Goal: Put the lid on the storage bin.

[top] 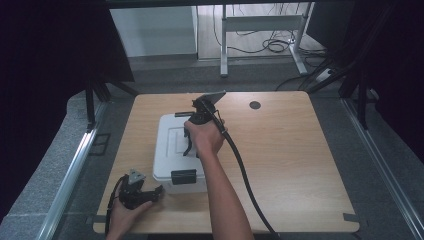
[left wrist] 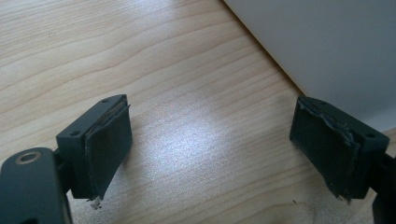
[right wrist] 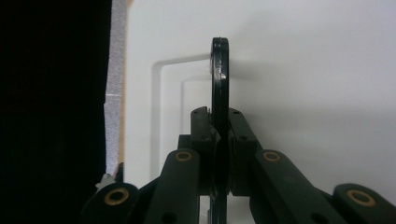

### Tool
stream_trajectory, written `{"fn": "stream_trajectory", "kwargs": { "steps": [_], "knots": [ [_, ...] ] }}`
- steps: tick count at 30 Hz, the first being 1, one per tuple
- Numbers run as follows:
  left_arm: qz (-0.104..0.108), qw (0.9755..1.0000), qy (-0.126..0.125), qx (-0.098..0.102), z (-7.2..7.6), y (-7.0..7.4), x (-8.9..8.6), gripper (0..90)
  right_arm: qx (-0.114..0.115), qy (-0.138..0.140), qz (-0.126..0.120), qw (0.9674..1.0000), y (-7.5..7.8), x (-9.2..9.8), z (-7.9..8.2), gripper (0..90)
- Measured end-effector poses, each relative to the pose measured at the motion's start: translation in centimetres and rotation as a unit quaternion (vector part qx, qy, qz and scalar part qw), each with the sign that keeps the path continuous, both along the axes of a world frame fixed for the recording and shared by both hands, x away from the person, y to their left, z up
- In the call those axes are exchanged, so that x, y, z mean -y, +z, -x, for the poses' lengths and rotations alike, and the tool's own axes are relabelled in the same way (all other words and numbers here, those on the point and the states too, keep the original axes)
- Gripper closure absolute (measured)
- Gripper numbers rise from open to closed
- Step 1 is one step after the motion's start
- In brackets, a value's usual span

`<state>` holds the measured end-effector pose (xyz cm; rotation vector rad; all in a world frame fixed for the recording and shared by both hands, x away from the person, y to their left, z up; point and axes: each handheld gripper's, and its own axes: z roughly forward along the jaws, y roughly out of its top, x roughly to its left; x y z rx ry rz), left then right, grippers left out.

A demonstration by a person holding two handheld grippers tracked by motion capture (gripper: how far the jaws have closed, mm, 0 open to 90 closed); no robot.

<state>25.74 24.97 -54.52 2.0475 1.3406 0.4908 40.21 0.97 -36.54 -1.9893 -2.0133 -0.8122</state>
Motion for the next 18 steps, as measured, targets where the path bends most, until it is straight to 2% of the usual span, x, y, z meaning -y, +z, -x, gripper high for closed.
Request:
{"fn": "stream_trajectory", "kwargs": {
  "steps": [6, 13, 14, 15, 16, 17, 18],
  "knots": [
    [-0.001, 1.0, -0.001, 0.0, 0.0, 0.0, -0.01, 12.8, -0.002, -0.002, -0.006, 1.0, -0.49, 0.23, -0.02, 84.2],
    [-0.001, 1.0, -0.001, -0.001, 0.0, 0.01, -0.02, 12.9, 0.012, 0.02, 0.007, 0.9997, -0.61, 0.0, 0.14, 80.1],
    [-0.001, 1.0, -0.001, -0.001, 0.0, 0.02, -0.02, 12.8, 0.022, 0.029, 0.008, 0.9993, -0.65, 0.07, 0.17, 75.9],
    [-0.001, 1.0, -0.001, -0.001, 0.0, 0.02, -0.02, 12.8, 0.022, 0.029, 0.008, 0.9993, -0.65, 0.07, 0.17, 75.9],
    [-0.001, 1.0, -0.001, -0.001, 0.0, 0.01, -0.02, 12.8, 0.037, 0.046, 0.01, 0.9982, -0.64, 0.26, 0.22, 67.6],
    [-0.001, 1.0, -0.001, -0.001, 0.0, 0.02, -0.02, 12.8, 0.037, 0.046, 0.01, 0.9982, -0.64, 0.26, 0.22, 67.6],
    [-0.001, 1.0, -0.001, -0.001, 0.0, 0.01, -0.02, 12.8, 0.061, 0.056, 0.01, 0.9965, -0.46, 0.63, 0.34, 61.0]
  ]
}}
